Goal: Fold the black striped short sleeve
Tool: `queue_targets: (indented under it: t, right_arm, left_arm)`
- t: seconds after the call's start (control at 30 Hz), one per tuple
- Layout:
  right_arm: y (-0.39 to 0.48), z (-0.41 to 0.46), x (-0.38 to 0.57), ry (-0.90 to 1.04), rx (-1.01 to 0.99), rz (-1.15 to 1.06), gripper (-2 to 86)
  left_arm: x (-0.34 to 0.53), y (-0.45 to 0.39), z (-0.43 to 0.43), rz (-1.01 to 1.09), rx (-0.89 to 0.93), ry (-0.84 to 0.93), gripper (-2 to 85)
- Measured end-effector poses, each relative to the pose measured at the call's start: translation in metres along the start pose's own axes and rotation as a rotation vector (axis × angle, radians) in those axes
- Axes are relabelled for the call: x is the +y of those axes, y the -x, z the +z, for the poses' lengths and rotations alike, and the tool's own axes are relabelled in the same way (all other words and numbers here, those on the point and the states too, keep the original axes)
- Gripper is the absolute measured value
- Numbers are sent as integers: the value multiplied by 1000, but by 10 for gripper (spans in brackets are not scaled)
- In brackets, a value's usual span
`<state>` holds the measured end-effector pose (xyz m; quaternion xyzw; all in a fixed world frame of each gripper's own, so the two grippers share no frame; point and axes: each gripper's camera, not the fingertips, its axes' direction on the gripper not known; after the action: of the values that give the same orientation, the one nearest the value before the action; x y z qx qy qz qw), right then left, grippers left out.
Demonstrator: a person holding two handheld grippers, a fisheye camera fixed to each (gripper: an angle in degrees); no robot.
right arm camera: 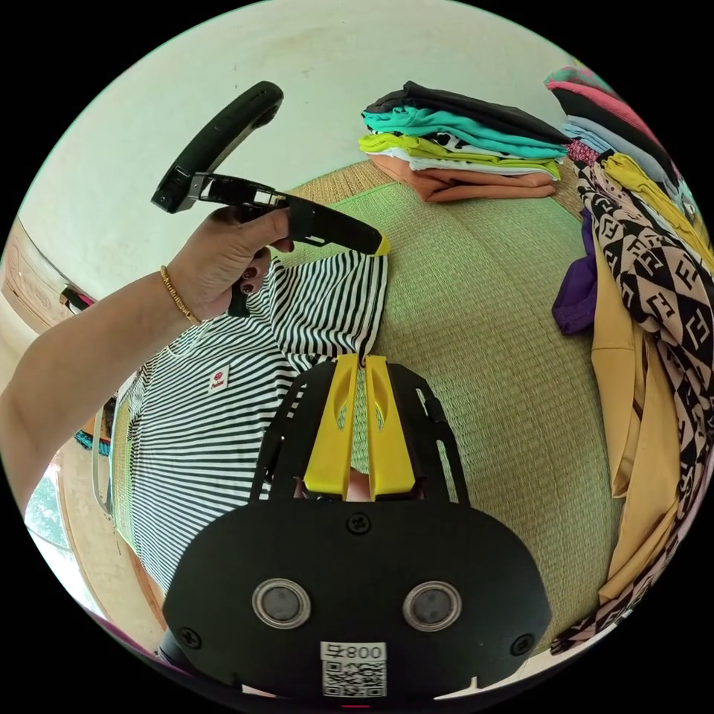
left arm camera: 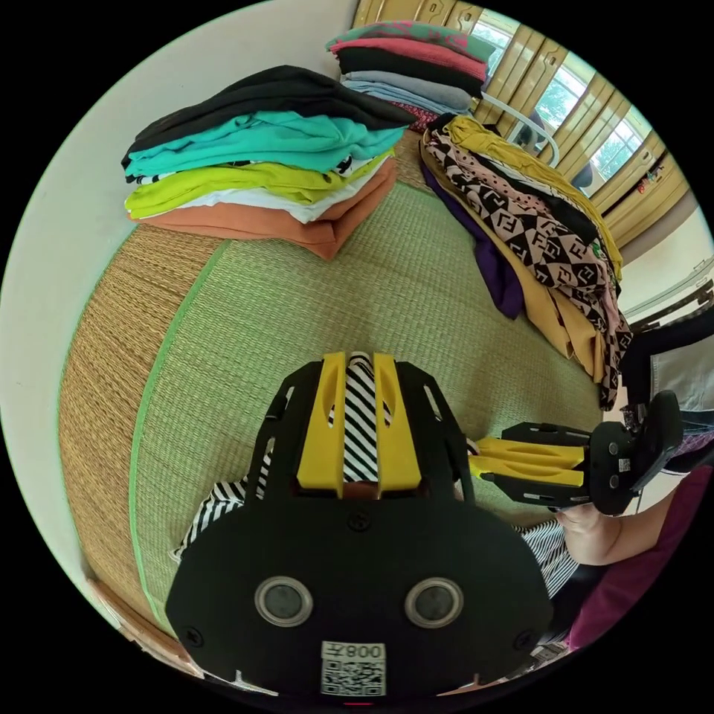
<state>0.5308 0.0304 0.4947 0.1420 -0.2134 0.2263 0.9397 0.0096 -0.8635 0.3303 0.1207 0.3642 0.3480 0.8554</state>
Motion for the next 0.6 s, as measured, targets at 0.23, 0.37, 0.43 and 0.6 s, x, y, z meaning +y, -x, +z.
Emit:
queue_targets:
  t: [0.23,0.37,0.43,0.6]
  right_arm:
    - [-12,-2,3,-7,-18,6,12]
    - [-20,-10,5,-51,-50,9,11]
    - [-22,-12,6,-67,-52,4,11]
    - [-19,-19,6,-104,-59,-47,10]
  left_arm:
    - [-11,26,-4,-41,135,-119,11]
    - [-9,42,-13,-65,188,-189,9]
    - [-3,54,-17,-85,230,-226,8]
    - [21,85,-24,-155,309,-301,8]
